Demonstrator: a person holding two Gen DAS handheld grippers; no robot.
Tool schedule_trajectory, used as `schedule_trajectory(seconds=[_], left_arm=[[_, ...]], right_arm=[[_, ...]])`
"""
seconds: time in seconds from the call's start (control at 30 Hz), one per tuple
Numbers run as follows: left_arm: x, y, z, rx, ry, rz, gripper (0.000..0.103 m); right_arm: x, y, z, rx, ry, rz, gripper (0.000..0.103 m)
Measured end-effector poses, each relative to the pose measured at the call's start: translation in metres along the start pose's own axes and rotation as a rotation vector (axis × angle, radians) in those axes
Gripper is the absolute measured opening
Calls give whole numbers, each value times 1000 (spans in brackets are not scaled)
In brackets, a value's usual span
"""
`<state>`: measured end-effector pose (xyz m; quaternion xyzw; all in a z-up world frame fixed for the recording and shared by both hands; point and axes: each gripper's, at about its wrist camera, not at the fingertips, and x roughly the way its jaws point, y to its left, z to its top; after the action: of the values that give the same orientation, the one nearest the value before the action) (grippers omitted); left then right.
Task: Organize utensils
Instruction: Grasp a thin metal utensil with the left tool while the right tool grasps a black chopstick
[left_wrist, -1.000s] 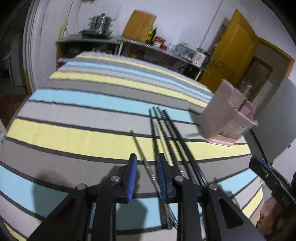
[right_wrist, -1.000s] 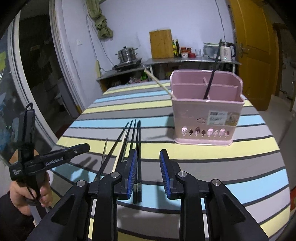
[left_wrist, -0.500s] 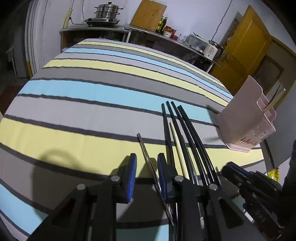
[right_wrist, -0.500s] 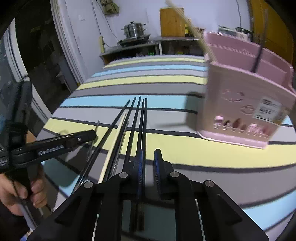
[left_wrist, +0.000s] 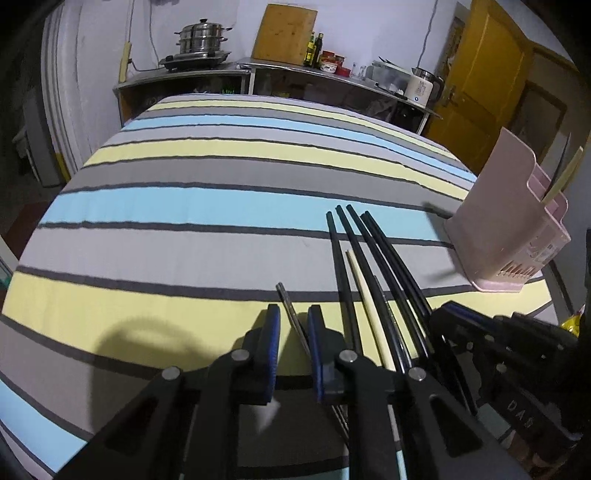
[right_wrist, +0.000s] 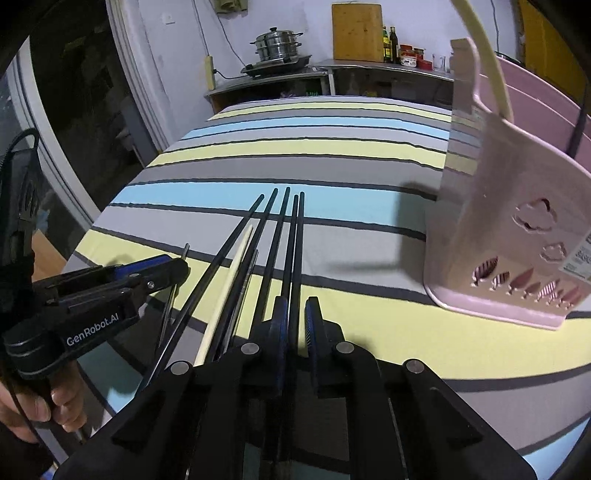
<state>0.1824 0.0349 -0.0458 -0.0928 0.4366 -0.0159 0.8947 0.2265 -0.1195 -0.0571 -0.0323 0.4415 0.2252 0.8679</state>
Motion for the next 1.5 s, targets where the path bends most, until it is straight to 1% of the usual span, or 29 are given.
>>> schedule_trajectory(seconds=[0.07,0.1,0.13,0.23,0.4,0.5,0.63,0.83,1.17,1.27,1.5], left_arm=[[1,-1,2,10,2,6,14],[1,0,2,12,4,8,11],[1,0,2,11,7,6,10],[0,4,3,6,15,-15,9],[-6,8,-4,16,30,-42,7],[-12,14,-9,2,49,-72,6],[-16,16,-13,-1,67,-89,5],[-15,9,-11,24,83,-54,6],[-14,8,-10,42,92,-35,6],[-14,8,-10,37,97,-35,6],[-13,1,-9,82,99,-7,6]], right_arm=[[3,-3,3,10,11,-18,10],[3,-5,3,18,16,-7,10],[4,-7,2,30,30,-9,7],[-3,-7,-3,35,24,-26,6],[-22,-17,-25,93,17,-40,6],[-36,-24,-41,137,19,-47,6],[-47,-26,-52,146,35,-31,6],[-34,-24,-35,106,57,-44,7],[-12,-18,-11,67,94,-74,7],[-9,-18,-8,56,98,-82,7],[-5,-18,-4,55,97,-78,6]])
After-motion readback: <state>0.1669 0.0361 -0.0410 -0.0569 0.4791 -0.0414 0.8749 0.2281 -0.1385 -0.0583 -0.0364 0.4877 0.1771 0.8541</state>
